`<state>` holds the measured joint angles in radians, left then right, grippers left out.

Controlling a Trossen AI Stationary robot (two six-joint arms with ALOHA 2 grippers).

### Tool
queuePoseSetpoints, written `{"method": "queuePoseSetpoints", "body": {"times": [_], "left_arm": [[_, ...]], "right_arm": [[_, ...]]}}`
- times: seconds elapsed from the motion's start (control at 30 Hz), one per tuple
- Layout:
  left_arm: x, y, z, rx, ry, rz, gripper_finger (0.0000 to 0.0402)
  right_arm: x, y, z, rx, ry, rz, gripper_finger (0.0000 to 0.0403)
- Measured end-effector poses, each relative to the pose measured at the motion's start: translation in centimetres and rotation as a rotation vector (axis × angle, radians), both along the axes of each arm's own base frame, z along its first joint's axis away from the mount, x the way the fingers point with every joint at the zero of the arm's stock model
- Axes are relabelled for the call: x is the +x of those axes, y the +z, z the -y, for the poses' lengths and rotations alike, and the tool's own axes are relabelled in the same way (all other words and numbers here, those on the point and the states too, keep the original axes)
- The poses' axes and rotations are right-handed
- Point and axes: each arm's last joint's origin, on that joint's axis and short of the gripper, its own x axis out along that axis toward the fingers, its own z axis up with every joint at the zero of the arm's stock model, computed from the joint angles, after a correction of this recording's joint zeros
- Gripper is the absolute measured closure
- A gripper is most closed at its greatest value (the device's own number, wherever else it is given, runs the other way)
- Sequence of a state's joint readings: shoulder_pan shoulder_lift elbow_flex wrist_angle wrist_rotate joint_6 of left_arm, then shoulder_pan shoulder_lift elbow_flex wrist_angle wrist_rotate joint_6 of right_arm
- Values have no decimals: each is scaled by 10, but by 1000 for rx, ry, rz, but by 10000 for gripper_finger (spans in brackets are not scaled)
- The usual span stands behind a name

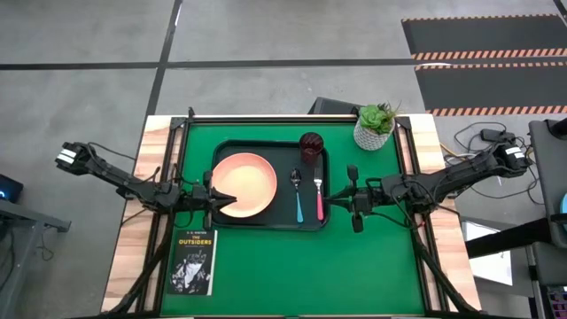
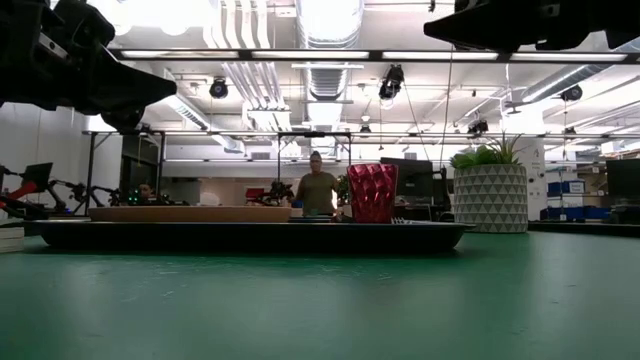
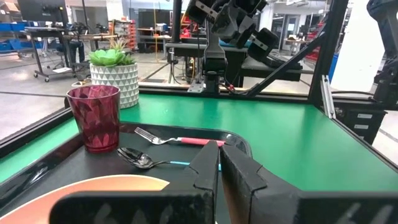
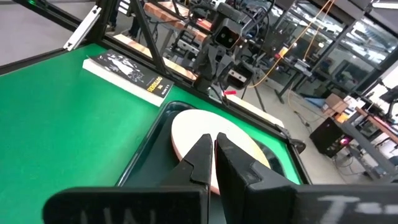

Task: Pick and place plate/cup/fork/spoon on tray
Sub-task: Return to Home Position

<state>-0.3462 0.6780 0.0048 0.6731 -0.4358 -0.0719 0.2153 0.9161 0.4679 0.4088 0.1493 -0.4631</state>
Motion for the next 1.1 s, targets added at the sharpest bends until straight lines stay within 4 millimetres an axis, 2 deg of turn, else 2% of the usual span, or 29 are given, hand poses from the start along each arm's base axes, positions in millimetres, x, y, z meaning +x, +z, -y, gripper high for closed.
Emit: {"method": "queuePoseSetpoints", "body": {"times": [0.2, 0.7, 1.1], "left_arm": [[0, 0, 0, 0, 0, 0, 402], [0, 0, 0, 0, 0, -1, 402], [0, 0, 0, 1, -1, -3, 402]], "right_arm": [[-3, -9, 1, 32, -5, -18, 394], [-23, -36, 5, 78, -12, 119, 394], [-45, -37, 10, 171, -12, 202, 394]]}}
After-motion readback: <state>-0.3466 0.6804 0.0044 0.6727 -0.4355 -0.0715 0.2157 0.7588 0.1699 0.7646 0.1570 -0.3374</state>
